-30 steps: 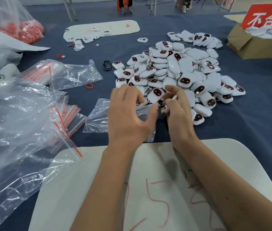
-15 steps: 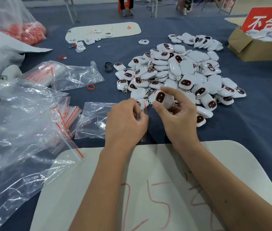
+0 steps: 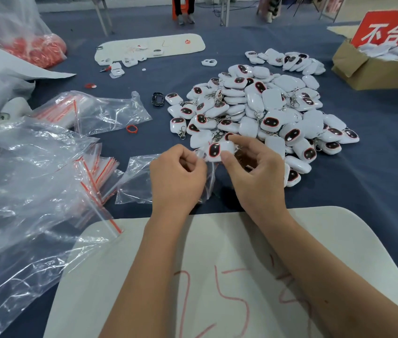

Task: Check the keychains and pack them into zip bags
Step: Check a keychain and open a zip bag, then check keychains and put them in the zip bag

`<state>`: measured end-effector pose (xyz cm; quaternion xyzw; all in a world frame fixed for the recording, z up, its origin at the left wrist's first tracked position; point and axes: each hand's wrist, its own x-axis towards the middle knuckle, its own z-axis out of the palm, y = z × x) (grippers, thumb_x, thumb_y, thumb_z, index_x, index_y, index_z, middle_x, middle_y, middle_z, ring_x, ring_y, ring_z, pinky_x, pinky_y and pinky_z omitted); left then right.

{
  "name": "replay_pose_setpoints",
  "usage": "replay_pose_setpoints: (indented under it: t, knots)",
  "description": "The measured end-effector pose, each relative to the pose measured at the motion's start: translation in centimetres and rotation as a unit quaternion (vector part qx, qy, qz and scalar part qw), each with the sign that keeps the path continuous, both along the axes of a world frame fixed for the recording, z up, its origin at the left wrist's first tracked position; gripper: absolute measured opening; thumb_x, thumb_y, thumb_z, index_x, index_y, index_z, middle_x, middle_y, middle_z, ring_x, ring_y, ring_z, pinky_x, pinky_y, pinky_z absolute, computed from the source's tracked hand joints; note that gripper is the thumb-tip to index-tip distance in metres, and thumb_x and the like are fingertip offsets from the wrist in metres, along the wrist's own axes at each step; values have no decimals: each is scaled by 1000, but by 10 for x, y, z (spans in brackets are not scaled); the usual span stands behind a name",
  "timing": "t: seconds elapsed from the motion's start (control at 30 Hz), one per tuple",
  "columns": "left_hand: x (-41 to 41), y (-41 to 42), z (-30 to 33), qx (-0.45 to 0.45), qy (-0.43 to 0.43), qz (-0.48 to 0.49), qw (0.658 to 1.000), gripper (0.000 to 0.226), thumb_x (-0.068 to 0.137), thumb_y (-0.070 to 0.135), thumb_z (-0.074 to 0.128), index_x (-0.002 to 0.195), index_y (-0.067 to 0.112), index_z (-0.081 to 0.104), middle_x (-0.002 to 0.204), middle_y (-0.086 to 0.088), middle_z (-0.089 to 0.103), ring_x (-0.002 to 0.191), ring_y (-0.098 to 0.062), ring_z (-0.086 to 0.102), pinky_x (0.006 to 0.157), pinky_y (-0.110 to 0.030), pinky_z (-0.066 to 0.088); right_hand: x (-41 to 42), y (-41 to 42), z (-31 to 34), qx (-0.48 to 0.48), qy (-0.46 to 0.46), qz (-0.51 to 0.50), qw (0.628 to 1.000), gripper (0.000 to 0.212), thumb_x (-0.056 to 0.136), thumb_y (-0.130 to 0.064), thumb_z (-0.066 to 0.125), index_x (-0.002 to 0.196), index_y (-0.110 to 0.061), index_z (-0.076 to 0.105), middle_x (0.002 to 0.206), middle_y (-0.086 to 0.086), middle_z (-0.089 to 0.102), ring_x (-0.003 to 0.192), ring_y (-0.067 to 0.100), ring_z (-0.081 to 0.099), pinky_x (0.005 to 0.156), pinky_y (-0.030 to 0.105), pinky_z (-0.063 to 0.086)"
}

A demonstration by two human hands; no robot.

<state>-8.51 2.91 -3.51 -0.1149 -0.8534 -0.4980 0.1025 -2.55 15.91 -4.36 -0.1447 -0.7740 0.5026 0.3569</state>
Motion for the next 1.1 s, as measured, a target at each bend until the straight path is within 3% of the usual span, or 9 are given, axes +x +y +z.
replay_pose_setpoints:
  t: [0.13, 0.27, 0.47, 0.7, 0.77, 0.83, 0.97, 1.03, 1.1]
  knots:
    - [-2, 1, 0, 39, -34, 17, 999, 19, 85, 20, 71, 67, 20, 65, 61, 6, 68, 60, -14, 68, 66, -33, 57, 1, -3, 0, 67, -32, 7, 997, 24, 89, -13, 75, 113, -15, 78, 78, -17, 68, 69, 0, 61, 74, 18, 49]
    - [2, 2, 0, 39, 37, 3, 999, 23, 85, 18, 72, 65, 18, 61, 58, 8, 62, 58, -8, 59, 59, -18, 43, 2, -7, 2, 118, -11, 15, 993, 24, 86, -15, 82, 108, -14, 72, 70, -15, 61, 65, 4, 59, 70, 19, 47]
    - [5, 4, 3, 43, 133, -15, 990, 25, 88, 23, 67, 68, 12, 55, 59, 5, 57, 58, -14, 53, 59, -35, 44, 2, -10, 0, 202, 2, 67, 977, 13, 85, -7, 81, 97, -10, 78, 85, -3, 75, 76, 7, 62, 74, 23, 50]
    - [10, 5, 5, 73, 170, -44, 982, 25, 89, 16, 69, 69, 10, 57, 59, 6, 55, 57, -15, 52, 56, -20, 38, 0, -9, -2, 246, -22, 98, 964, 9, 88, -5, 71, 80, -6, 74, 68, 0, 49, 59, 17, 42, 53, 36, 34]
    - [10, 7, 5, 74, 169, -41, 982, 25, 89, 17, 69, 68, 10, 57, 58, 7, 54, 56, -14, 51, 57, -19, 37, 0, -10, -1, 244, 0, 75, 967, 3, 86, -5, 73, 85, -7, 74, 71, -4, 53, 61, 15, 44, 57, 33, 35]
    - [9, 7, 5, 78, 172, -26, 982, 26, 90, 18, 68, 68, 10, 57, 58, 8, 54, 55, -13, 50, 57, -22, 38, 2, -11, 0, 223, 22, 78, 972, 21, 85, -6, 72, 105, -8, 75, 78, -12, 61, 67, 11, 53, 64, 31, 45]
    - [5, 3, 3, 96, 178, 19, 979, 26, 91, 19, 67, 69, 10, 55, 58, 6, 54, 56, -14, 51, 57, -27, 39, 4, -9, 5, 129, -46, 264, 955, 52, 87, 2, 55, 136, -14, 63, 92, 0, 77, 66, 17, 67, 70, 40, 57]
    - [5, 2, 3, 113, 183, 44, 976, 26, 91, 17, 67, 70, 9, 53, 58, 5, 52, 55, -14, 49, 56, -29, 39, 4, -10, 4, 121, -24, 255, 959, 55, 86, 5, 53, 136, -16, 66, 85, -4, 74, 58, 14, 63, 63, 32, 54]
    - [4, 1, 3, 125, 186, 69, 972, 26, 90, 15, 66, 69, 11, 52, 56, 8, 50, 54, -13, 48, 55, -28, 38, 4, -11, 3, 145, 36, 143, 978, 34, 92, 1, 64, 121, -14, 74, 75, -10, 68, 57, 6, 58, 60, 24, 47]
